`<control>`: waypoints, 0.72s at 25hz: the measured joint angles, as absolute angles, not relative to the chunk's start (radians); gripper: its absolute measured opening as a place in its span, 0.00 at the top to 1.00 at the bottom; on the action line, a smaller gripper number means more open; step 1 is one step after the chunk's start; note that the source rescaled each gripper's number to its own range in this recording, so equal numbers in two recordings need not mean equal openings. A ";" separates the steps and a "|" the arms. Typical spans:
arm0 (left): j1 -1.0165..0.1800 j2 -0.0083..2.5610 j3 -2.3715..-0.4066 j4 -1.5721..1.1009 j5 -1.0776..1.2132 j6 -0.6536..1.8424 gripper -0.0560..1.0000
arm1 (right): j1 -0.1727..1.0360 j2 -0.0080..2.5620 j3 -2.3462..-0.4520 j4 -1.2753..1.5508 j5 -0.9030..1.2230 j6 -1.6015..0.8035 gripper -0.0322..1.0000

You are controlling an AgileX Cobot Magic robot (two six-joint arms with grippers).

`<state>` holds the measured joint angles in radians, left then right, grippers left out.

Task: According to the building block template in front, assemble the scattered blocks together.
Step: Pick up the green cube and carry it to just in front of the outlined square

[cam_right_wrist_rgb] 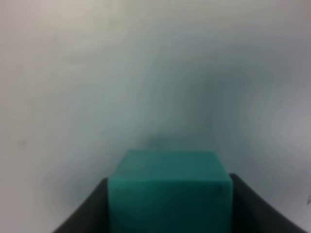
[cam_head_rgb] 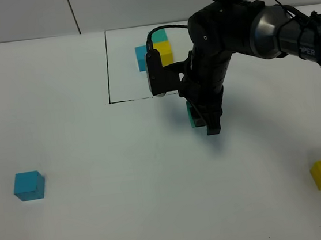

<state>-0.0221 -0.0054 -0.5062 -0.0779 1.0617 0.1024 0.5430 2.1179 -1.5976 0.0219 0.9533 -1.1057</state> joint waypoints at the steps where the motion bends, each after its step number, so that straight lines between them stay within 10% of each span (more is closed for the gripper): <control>1: -0.022 -0.005 -0.506 -0.078 1.062 0.102 0.24 | 0.543 2.129 -1.615 0.022 0.958 -1.108 0.94; 18: -0.022 -0.005 -0.506 -0.078 1.062 0.104 0.24 | 0.493 2.261 -1.693 0.104 0.995 -1.128 0.94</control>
